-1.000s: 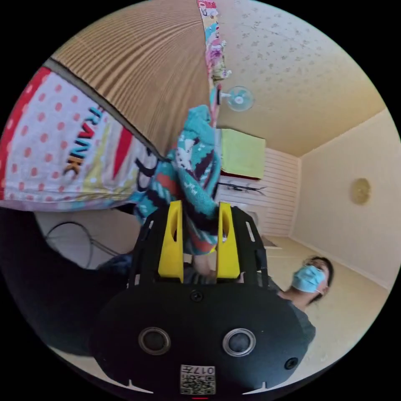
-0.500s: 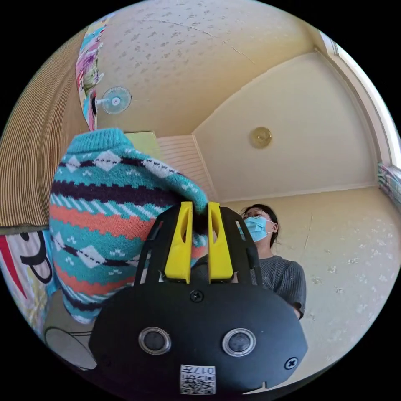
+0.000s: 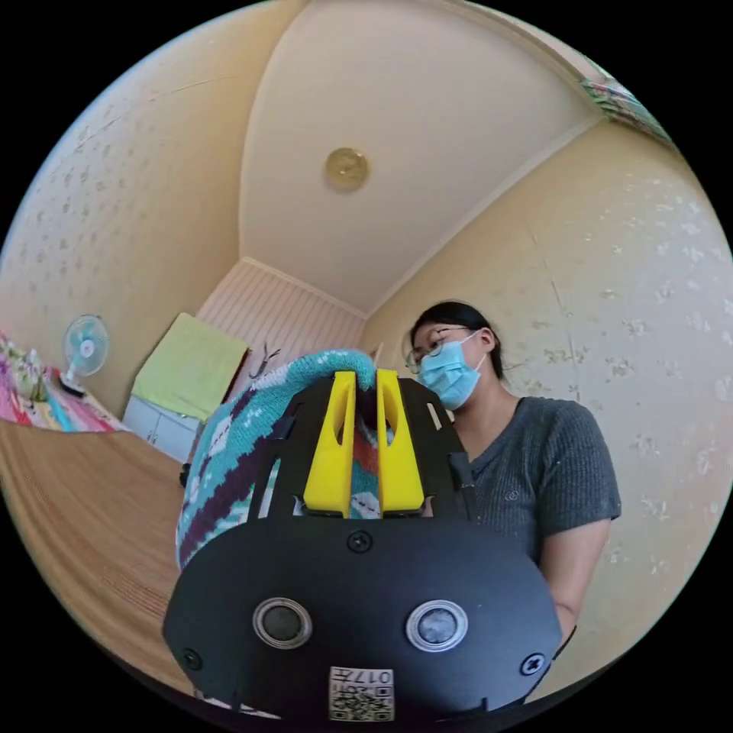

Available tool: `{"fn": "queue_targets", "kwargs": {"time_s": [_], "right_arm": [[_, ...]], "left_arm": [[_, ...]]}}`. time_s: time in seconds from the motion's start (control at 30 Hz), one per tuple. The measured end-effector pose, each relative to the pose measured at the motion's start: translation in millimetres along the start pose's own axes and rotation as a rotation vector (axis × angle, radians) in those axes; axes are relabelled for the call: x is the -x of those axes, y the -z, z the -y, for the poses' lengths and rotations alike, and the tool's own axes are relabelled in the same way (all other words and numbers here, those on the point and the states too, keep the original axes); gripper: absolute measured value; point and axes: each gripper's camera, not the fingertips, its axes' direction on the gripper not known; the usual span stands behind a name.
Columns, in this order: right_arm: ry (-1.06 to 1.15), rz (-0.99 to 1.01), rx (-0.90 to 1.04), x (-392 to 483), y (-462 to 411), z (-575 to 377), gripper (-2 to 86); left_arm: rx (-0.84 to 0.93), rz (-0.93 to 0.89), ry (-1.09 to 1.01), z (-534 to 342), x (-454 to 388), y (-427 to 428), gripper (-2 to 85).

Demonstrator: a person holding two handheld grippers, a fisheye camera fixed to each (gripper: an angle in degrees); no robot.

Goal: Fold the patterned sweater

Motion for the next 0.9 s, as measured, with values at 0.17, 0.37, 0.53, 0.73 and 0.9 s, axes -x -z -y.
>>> {"fn": "queue_targets", "kwargs": {"time_s": [0.17,0.37,0.53,0.73,0.9], "right_arm": [[0.187,-0.176,0.032,31.0,-32.1,-22.4,13.8],[0.088,-0.087,0.199,21.0,-67.7,-53.6,14.5],[-0.131,0.118,0.334,5.5,-63.6,-60.6,9.4],[0.028,0.043,0.222,46.0,-25.8,-69.7,11.3],[0.139,0.198,0.241,66.4,-37.0,-80.4,18.5]], "left_arm": [[0.051,-0.168,-0.073,15.5,-33.7,-56.0,5.0],[-0.051,-0.317,-0.227,17.6,-99.4,-69.6,5.0],[-0.179,-0.444,-0.261,8.9,-123.7,-60.8,5.1],[-0.28,-0.566,-0.315,2.5,-148.4,-61.4,4.9],[-0.299,-0.701,-0.303,5.0,-149.3,-90.8,5.0]]}}
